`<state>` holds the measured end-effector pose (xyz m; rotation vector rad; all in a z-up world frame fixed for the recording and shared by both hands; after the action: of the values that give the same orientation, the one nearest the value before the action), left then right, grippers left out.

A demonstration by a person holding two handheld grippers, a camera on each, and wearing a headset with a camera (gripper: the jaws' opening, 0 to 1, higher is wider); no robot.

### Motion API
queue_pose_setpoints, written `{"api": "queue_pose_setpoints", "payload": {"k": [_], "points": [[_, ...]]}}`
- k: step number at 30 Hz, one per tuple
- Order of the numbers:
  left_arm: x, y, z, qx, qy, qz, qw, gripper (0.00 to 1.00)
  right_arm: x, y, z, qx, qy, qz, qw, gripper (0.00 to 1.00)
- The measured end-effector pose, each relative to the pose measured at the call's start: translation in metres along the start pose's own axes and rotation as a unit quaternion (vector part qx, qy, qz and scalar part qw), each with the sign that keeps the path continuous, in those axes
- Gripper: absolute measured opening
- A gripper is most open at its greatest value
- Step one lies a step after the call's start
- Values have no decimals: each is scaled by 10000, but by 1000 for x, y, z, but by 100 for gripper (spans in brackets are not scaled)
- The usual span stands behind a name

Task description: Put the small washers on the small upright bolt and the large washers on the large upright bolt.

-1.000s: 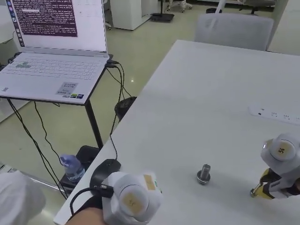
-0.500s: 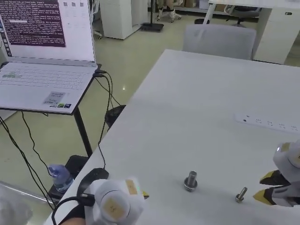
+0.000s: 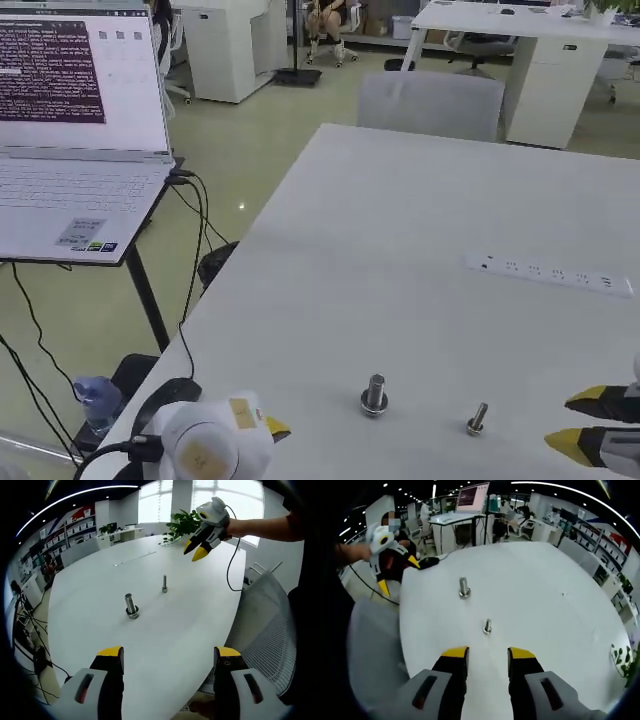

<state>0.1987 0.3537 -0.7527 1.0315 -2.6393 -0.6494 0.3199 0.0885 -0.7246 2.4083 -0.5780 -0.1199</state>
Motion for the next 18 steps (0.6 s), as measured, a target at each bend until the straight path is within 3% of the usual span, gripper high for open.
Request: {"api": "queue_pose_setpoints", "payload": {"k": [3,7,13,18], "points": [[2,-1,-4,106,64,-30,9999,73,-6,11,8,94,-87,36,9999,32],[7,-2,-7,222,139,-73,9996,73,-15,25,14,405,-288,93,9987,33],[12,0,-6,331,296,-153,9989,74,-28,40,27,831,-642,179,9943,40],[19,0,-7,386,338,-198,9985,74,-35,47,44,889,-799,266,9925,45]]}}
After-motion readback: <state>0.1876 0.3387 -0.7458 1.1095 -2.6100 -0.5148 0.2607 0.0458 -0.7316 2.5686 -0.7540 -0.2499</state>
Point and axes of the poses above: the centre of the closed fingertips' face, and the gripper's own axes: y roughly backward along the fingers, x roughly to its right, z roughly out of its underside, the point moved 4 cm from there along y, roughly backward along the fingers, and after that the axes turned 14 degrees about x, right-handed, at the moved point
